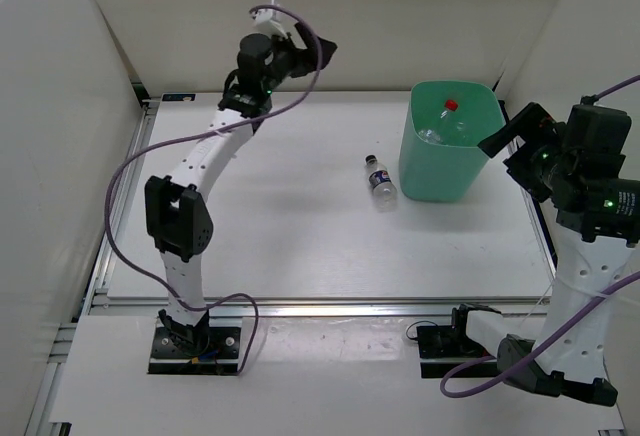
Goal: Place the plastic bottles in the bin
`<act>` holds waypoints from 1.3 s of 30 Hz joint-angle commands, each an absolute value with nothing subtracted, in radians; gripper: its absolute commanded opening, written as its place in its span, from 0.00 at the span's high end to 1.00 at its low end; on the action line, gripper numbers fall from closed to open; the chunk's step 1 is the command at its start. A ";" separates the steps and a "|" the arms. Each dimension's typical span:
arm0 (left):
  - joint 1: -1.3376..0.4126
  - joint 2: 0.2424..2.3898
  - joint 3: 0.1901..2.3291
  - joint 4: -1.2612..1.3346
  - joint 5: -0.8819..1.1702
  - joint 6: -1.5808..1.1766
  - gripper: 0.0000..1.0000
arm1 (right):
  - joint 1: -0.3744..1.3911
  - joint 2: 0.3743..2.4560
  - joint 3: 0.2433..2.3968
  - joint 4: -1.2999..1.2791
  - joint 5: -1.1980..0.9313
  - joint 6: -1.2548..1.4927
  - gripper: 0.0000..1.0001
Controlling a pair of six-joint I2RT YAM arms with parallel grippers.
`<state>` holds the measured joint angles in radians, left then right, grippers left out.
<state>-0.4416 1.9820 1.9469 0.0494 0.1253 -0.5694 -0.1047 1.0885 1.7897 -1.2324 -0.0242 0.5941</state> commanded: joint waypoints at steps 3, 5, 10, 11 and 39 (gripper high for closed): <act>-0.445 2.109 1.913 -0.173 0.459 -0.712 0.01 | -0.109 1.071 1.775 -1.216 -0.057 0.578 0.00; -0.456 2.173 1.922 -0.222 0.509 -0.799 0.00 | -0.109 1.091 1.747 -1.216 -0.067 0.589 0.00; -0.466 2.220 1.853 -0.305 0.532 -0.854 0.00 | -0.109 1.109 1.736 -1.207 -0.089 0.589 0.00; -0.466 2.220 1.853 -0.345 0.500 -0.842 0.00 | -0.109 1.109 1.727 -1.207 -0.089 0.598 0.00; -0.627 2.621 2.307 -0.440 0.564 -0.899 0.00 | -0.109 1.129 1.652 -1.207 -0.038 0.569 0.00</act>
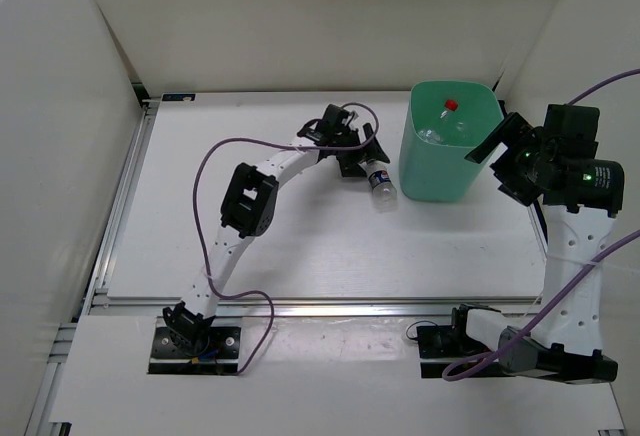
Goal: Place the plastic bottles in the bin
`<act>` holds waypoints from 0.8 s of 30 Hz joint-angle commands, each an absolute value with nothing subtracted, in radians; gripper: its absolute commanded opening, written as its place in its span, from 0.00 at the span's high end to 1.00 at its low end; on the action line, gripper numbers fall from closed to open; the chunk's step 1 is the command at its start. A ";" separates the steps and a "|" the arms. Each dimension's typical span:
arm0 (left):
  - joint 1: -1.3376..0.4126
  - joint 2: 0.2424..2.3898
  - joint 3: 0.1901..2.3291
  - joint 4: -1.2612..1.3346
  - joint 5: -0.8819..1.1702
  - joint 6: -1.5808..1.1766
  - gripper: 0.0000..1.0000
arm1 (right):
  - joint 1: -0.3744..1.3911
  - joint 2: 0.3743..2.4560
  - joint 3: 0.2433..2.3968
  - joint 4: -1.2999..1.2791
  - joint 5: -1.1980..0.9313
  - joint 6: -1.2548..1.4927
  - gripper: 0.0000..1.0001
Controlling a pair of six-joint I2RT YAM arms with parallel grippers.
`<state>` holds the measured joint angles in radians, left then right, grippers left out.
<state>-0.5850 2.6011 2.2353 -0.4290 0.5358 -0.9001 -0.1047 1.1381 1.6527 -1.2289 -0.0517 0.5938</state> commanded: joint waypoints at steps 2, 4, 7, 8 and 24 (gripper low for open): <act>-0.647 2.631 2.318 -0.440 0.575 -0.899 0.00 | -0.109 1.129 1.643 -1.207 -0.048 0.569 0.00; -0.672 2.619 2.278 -0.440 0.587 -0.877 0.07 | -0.109 1.129 1.632 -1.207 -0.048 0.569 0.00; -0.672 2.585 2.169 -0.440 0.597 -0.815 0.35 | -0.109 1.129 1.632 -1.207 -0.048 0.569 0.00; -0.651 2.553 2.139 -0.440 0.609 -0.799 0.41 | -0.109 1.129 1.632 -1.207 -0.048 0.569 0.00; -0.566 2.328 2.642 -0.329 0.203 -0.534 0.47 | -0.109 1.131 1.693 -1.221 -0.020 0.597 0.00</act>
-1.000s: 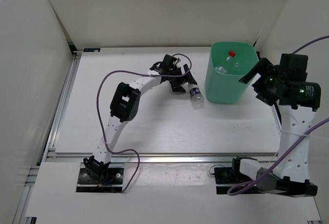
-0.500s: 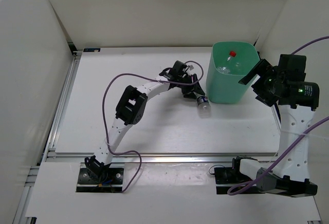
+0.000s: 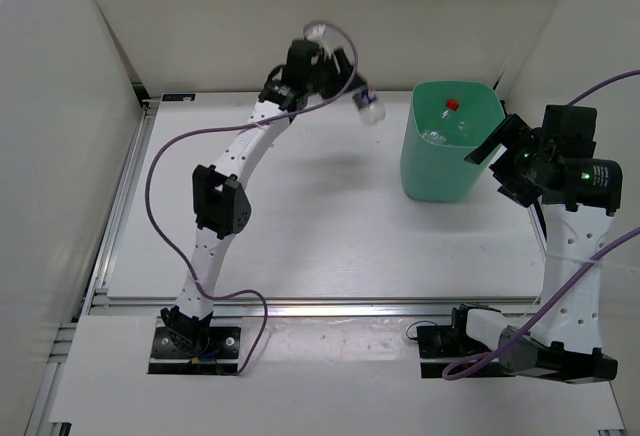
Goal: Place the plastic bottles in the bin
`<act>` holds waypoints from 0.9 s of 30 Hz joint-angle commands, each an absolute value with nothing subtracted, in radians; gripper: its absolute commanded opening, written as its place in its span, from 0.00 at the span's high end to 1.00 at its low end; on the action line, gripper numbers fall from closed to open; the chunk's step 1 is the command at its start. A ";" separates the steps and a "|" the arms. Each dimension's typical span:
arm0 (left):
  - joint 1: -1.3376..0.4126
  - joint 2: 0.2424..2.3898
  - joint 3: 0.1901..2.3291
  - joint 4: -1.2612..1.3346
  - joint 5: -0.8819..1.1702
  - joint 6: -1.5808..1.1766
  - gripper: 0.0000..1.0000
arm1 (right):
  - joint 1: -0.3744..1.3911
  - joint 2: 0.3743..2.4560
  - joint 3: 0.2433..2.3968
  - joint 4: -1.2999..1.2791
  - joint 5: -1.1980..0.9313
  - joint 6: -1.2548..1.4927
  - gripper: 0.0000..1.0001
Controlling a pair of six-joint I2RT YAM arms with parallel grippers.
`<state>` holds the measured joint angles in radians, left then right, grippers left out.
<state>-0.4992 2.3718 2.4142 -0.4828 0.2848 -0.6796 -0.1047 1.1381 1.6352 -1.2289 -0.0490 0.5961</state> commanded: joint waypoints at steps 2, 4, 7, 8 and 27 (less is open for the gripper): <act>-0.566 2.309 2.555 -0.145 0.212 -0.567 0.47 | -0.109 1.156 1.778 -1.233 -0.020 0.607 0.00; -0.566 2.278 2.452 0.068 0.166 -0.624 0.47 | -0.109 1.167 1.836 -1.259 -0.020 0.618 0.00; -0.609 2.409 2.621 0.095 0.152 -0.602 0.48 | -0.109 1.167 1.904 -1.269 -0.031 0.627 0.00; -0.624 2.410 2.582 0.203 0.108 -0.582 0.48 | -0.109 1.167 1.916 -1.278 -0.031 0.627 0.00; -0.804 2.306 2.488 0.058 0.104 -0.347 0.00 | -0.109 1.140 1.867 -1.299 -0.074 0.578 0.00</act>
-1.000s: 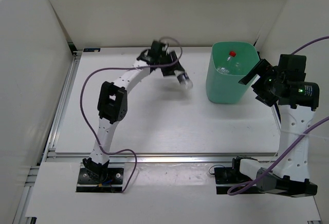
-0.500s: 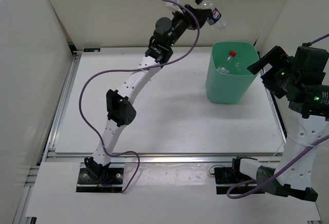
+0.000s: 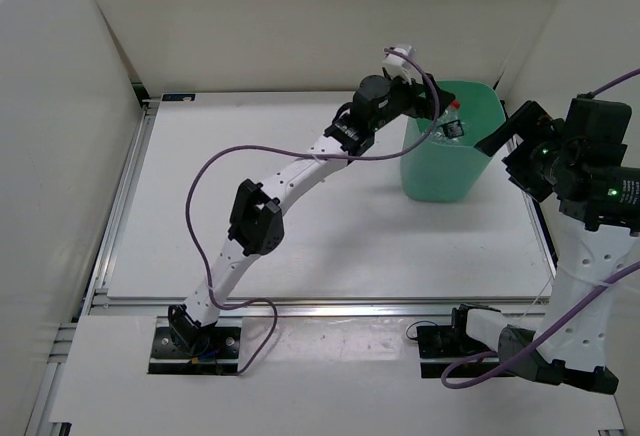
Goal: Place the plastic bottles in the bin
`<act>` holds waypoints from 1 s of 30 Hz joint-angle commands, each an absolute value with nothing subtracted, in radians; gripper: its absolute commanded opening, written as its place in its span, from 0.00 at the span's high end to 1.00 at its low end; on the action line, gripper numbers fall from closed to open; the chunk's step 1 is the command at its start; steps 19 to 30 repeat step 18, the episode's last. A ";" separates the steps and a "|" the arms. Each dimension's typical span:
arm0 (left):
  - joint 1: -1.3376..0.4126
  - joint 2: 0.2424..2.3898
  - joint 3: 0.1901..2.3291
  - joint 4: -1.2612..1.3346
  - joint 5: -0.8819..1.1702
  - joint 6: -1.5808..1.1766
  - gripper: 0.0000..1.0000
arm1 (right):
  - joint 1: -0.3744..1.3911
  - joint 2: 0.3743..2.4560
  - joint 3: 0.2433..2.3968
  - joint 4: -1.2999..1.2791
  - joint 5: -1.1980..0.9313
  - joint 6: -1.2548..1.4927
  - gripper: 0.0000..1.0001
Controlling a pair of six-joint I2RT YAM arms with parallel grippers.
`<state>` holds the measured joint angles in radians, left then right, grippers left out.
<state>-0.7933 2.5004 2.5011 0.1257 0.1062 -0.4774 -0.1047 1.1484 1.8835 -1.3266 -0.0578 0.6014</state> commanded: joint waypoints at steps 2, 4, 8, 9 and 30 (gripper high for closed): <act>-0.784 2.235 2.416 0.023 0.104 -0.333 0.00 | -0.109 1.140 1.867 -1.299 -0.074 0.578 0.00; -0.750 2.076 2.220 0.011 0.104 -0.347 0.00 | -0.109 1.160 1.887 -1.299 -0.065 0.578 0.00; -0.730 1.748 1.755 -0.058 -0.029 -0.387 0.00 | -0.109 1.212 1.928 -1.319 -0.084 0.600 0.00; -0.730 1.686 1.670 -0.099 -0.069 -0.377 0.00 | -0.109 1.242 1.928 -1.319 -0.084 0.600 0.00; -0.624 1.198 1.189 -0.460 -0.610 -0.327 0.00 | -0.109 1.278 1.921 -1.339 -0.074 0.609 0.00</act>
